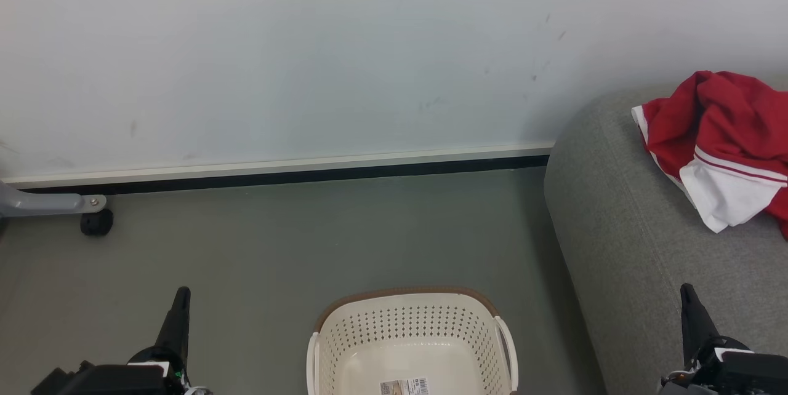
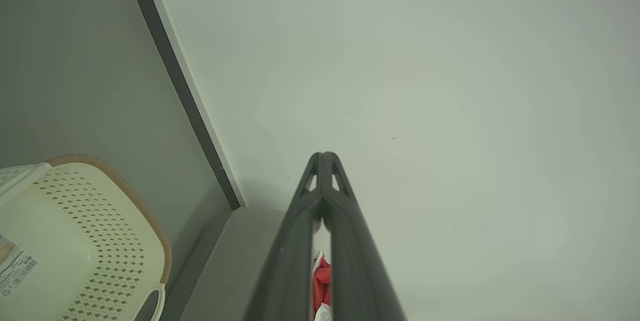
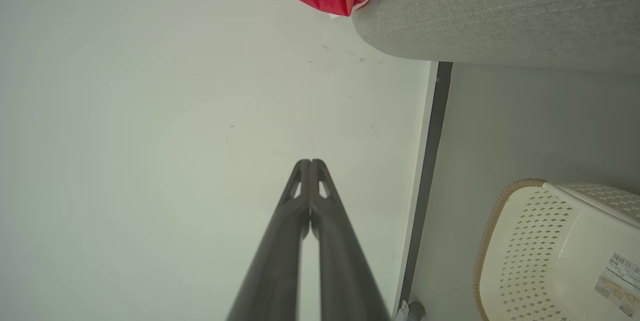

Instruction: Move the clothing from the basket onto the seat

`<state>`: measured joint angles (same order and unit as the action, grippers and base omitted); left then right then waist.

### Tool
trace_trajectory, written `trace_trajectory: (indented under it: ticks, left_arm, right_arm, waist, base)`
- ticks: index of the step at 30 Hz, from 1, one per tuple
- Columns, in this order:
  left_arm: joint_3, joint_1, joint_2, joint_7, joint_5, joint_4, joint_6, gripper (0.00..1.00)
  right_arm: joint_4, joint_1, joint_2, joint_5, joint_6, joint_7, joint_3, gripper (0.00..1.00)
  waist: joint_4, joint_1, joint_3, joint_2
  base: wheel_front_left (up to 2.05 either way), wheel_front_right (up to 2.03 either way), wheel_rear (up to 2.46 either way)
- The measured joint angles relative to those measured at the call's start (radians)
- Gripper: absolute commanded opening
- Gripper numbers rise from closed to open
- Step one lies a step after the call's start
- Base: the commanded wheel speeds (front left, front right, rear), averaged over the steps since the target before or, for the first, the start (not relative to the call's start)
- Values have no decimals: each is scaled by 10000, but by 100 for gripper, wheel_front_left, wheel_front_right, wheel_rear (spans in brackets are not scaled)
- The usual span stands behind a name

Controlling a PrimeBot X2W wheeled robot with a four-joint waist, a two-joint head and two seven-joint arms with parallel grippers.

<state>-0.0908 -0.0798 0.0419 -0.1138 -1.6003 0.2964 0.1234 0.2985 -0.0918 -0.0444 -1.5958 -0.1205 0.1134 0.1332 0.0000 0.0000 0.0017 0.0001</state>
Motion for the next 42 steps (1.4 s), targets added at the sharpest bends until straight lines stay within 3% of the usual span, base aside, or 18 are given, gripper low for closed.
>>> trace_trajectory:
  ticks: [42]
  left_arm:
    - [0,0,0,0,-2,0,2,0]
  right_arm:
    - [0,0,0,0,0,0,0,0]
  waist:
    - [0,1,0,0]
  base:
    - [0,0,0]
